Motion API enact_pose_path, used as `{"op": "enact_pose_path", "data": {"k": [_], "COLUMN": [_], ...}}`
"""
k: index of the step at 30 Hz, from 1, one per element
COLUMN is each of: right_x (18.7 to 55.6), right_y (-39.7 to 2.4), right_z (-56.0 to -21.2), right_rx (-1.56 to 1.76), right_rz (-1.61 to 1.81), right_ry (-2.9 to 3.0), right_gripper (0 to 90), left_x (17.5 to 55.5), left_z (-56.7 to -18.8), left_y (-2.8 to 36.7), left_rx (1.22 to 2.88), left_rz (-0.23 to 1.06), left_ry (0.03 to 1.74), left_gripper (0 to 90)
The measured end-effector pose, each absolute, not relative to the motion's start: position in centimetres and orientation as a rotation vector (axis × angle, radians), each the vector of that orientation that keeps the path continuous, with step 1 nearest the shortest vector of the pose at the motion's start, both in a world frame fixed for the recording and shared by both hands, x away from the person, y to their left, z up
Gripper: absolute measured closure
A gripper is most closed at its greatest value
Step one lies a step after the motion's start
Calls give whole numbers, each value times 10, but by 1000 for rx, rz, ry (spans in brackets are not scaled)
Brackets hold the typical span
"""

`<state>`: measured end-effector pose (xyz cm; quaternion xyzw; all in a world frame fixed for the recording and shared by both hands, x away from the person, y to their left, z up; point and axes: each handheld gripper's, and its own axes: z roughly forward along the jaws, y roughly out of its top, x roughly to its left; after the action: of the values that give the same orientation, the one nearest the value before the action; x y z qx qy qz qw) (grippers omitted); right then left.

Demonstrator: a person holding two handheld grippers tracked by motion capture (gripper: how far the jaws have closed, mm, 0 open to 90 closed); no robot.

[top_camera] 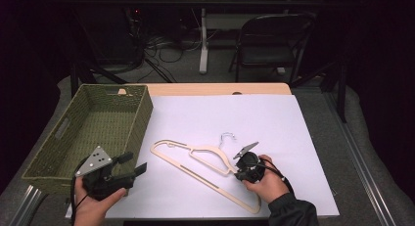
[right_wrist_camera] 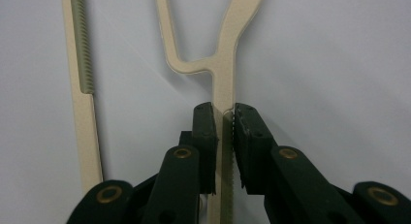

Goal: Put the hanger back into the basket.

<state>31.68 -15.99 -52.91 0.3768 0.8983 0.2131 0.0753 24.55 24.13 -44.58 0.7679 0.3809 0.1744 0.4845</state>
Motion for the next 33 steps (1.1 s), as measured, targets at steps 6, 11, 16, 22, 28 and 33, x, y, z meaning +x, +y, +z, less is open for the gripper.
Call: {"op": "enact_pose_path", "data": {"k": [6, 11, 16, 22, 28, 33], "right_x": [312, 302, 294, 291, 290, 288], "right_y": [-166, -167, -166, -166, -166, -166], "right_z": [-526, -521, -517, -517, -516, -516], "right_rx": [1029, 903, 808, 760, 756, 749], "right_rz": [669, 662, 659, 673, 639, 644], "right_ry": [2657, 2599, 2543, 2512, 2518, 2515], "right_gripper": [793, 792, 792, 792, 792, 792], "left_x": [255, 277, 306, 337, 358, 370], "left_z": [-448, -458, -475, -492, -506, -514], "left_y": [222, 191, 166, 139, 113, 99], "left_rx": [1912, 1970, 2011, 2067, 2119, 2149], "left_rz": [393, 334, 302, 295, 274, 287], "left_ry": [879, 831, 834, 814, 788, 764], "left_gripper": [370, 370, 371, 384, 395, 399]}}
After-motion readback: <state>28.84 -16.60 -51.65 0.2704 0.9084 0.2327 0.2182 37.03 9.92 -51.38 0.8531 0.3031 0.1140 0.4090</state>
